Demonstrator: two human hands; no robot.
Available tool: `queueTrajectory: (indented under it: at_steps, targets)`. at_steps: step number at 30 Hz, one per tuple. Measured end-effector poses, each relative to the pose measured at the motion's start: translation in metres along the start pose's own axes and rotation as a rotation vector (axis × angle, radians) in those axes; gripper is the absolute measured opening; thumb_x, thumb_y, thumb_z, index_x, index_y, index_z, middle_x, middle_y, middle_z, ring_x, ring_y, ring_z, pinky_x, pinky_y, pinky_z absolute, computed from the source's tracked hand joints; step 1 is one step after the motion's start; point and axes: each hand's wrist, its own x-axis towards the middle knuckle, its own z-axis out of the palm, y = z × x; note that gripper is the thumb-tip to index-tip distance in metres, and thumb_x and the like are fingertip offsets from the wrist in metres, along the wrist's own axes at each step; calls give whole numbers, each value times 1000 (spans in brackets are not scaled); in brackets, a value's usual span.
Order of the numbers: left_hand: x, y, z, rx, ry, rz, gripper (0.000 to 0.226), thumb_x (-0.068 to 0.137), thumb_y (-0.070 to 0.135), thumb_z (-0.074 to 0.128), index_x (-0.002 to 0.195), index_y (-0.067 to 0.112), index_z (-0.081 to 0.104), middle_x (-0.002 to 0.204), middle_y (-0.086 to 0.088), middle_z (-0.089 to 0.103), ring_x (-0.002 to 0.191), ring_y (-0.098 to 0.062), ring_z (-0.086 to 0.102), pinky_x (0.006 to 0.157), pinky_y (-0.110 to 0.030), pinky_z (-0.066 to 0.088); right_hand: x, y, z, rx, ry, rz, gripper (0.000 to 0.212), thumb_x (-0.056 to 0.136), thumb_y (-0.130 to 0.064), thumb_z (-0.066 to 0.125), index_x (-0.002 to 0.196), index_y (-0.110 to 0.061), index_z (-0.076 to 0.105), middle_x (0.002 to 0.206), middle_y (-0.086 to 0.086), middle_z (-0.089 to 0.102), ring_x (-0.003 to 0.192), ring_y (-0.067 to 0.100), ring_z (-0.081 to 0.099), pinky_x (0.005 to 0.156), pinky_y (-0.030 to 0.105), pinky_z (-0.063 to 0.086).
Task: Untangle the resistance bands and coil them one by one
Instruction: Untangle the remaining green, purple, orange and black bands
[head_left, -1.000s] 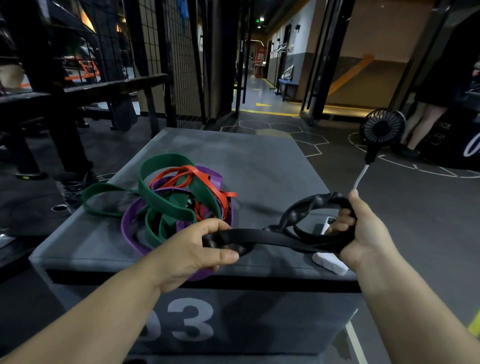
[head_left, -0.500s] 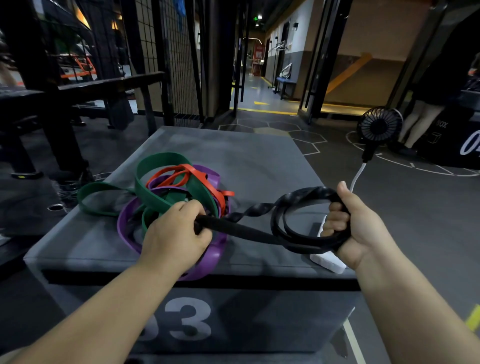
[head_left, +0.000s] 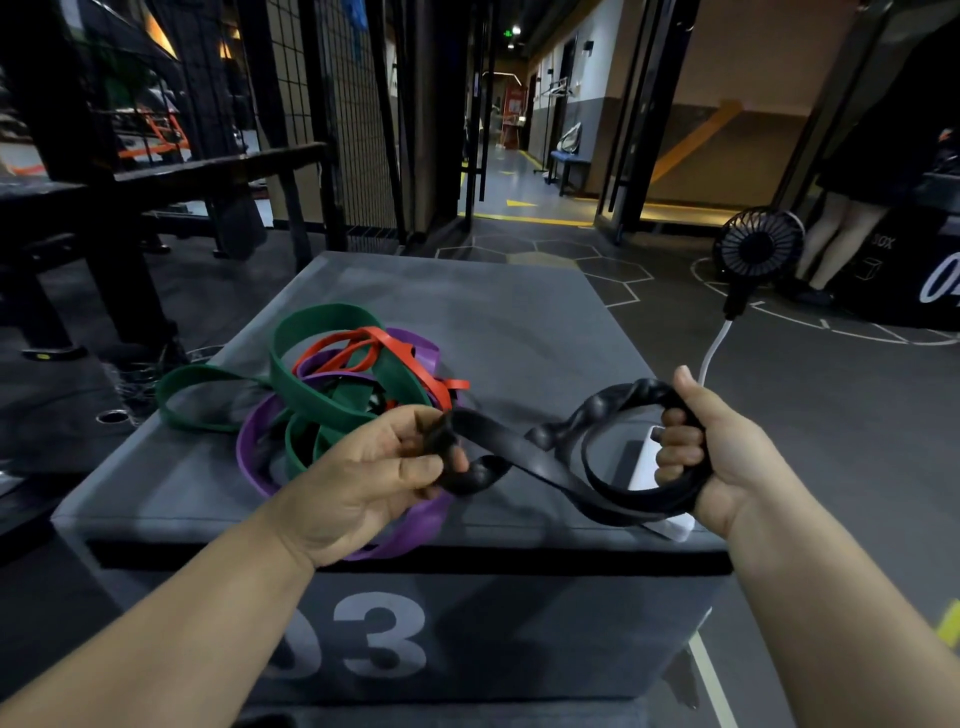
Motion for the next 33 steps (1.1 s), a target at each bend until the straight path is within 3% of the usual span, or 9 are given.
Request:
queueTrajectory:
  at_steps: [5, 11, 15, 17, 20, 22, 25, 30, 33]
  targets:
    - [-1, 3, 4, 188, 105, 11, 38, 66, 8, 72, 103, 12, 61, 84, 4, 69, 82, -11, 62, 68, -20, 49, 2, -1, -6, -32, -20, 13, 44, 85, -52, 65, 64, -20, 42, 47, -10, 24, 34, 5, 22, 34, 18, 24]
    - [8, 8, -12, 1146, 645, 233, 27, 81, 5, 63, 86, 32, 62, 94, 11, 62, 82, -8, 60, 75, -21, 44, -9, -5, -4, -132, -128, 23, 40, 71, -48, 70, 67, -18, 44, 50, -9, 23, 36, 4, 21, 36, 17, 23]
    - [11, 0, -17, 1448, 594, 64, 18, 93, 15, 51, 103, 17, 65, 94, 6, 54, 88, -16, 54, 73, -28, 37, -11, -3, 2, -171, -165, 19, 39, 72, -47, 68, 67, -18, 43, 50, -9, 22, 36, 5, 20, 36, 17, 23]
    - [12, -2, -16, 1282, 553, -17, 14, 95, 16, 50, 98, 18, 64, 83, 5, 62, 84, -20, 60, 68, -31, 41, -9, -2, 2, -177, -153, 22, 40, 71, -49, 69, 67, -18, 43, 49, -10, 23, 35, 5, 21, 36, 18, 24]
    - [11, 3, -8, 385, 444, -107, 13, 94, 4, 55, 96, 10, 66, 88, -5, 71, 85, -20, 67, 80, -31, 55, -6, -3, -1, -162, -121, 9, 41, 68, -50, 71, 66, -19, 44, 50, -10, 23, 35, 5, 22, 36, 18, 25]
    - [8, 5, -6, 154, 323, -144, 13, 86, 1, 64, 97, 7, 65, 88, -8, 66, 80, -16, 63, 73, -27, 53, -3, -2, -2, -164, -105, 2, 42, 67, -50, 72, 66, -19, 43, 50, -9, 22, 35, 6, 22, 36, 19, 25]
    - [7, 4, -5, 256, 296, -114, 24, 65, 10, 76, 85, 16, 65, 78, -3, 62, 72, -14, 56, 67, -25, 46, -3, -1, -2, -168, -104, 9, 42, 67, -51, 72, 65, -20, 43, 50, -10, 22, 36, 6, 21, 38, 18, 23]
    - [6, 9, -5, 1241, 556, 91, 30, 80, 10, 72, 75, 31, 51, 70, 9, 59, 63, -9, 54, 55, -21, 37, -5, -2, -4, -196, -145, 15, 43, 66, -51, 72, 63, -19, 43, 49, -9, 21, 35, 6, 20, 37, 19, 23]
    - [6, 13, -6, 1065, 572, 122, 32, 80, 11, 74, 81, 31, 49, 75, 9, 65, 69, -11, 59, 60, -16, 40, -6, -4, -5, -201, -162, 18, 44, 62, -52, 74, 61, -20, 43, 49, -10, 20, 35, 5, 19, 37, 19, 21]
